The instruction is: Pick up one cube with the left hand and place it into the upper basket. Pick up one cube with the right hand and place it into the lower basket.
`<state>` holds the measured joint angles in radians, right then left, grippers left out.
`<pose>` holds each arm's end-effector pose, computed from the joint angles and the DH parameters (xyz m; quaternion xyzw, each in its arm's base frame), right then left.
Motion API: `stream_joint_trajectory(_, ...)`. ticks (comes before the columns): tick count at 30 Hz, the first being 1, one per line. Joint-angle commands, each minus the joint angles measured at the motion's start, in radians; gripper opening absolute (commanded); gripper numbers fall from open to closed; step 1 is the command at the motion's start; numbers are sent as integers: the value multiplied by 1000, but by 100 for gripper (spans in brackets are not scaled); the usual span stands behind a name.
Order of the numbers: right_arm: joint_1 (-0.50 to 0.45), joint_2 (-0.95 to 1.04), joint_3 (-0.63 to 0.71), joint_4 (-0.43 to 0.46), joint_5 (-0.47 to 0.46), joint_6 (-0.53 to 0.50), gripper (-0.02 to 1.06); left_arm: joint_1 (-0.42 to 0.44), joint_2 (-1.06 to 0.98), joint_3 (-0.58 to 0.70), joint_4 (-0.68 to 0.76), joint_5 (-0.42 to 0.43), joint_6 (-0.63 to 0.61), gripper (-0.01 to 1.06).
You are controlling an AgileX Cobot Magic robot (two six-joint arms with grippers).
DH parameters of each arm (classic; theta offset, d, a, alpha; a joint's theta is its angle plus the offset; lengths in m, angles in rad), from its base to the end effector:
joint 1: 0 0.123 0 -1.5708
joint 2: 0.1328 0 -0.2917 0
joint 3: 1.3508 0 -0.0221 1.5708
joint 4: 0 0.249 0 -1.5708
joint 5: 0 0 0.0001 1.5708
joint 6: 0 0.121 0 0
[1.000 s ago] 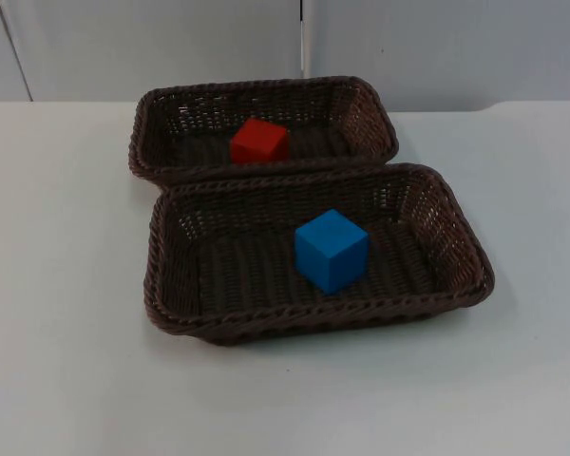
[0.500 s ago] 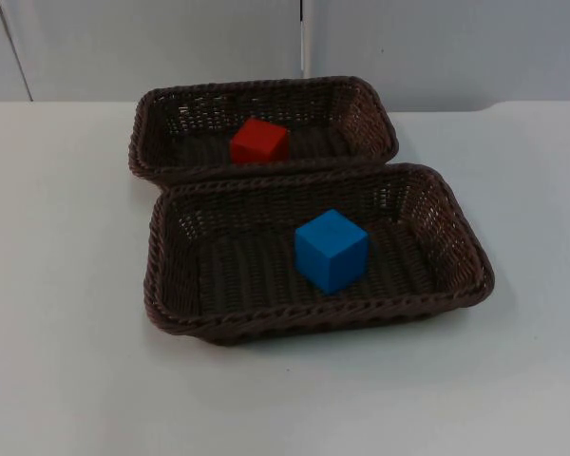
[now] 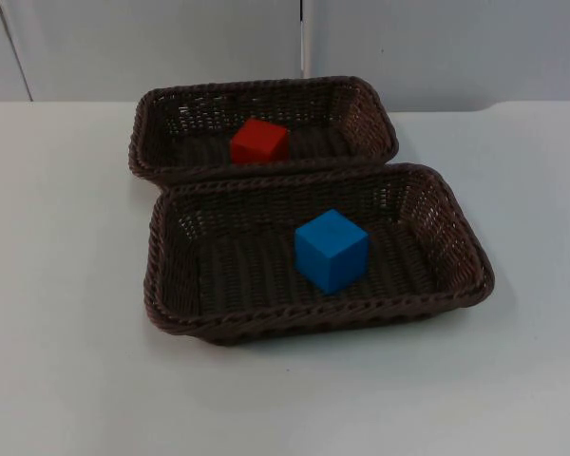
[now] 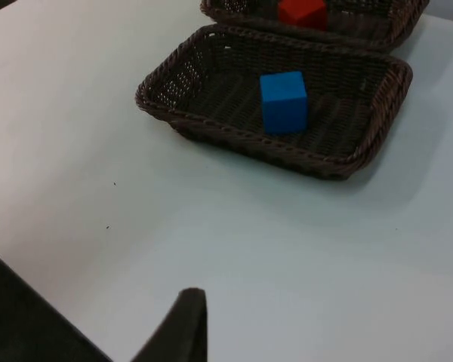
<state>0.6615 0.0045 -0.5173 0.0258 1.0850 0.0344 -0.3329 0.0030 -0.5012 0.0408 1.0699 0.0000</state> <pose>0.0070 0.0090 0.2653 -0.2648 0.8142 0.1882 0.4812 0.0140 -0.0003 0.2621 0.1410 0.8442 -0.0655 0.5130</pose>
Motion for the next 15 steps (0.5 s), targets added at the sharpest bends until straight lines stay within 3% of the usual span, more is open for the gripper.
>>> stream_joint_trajectory(1,0,-5,3,-7,-7,2,105,-4,-3,6,-8,4,0,99)
stream_joint_trajectory(15,0,-5,3,-5,-7,2,105,-4,-3,6,-8,4,0,99)
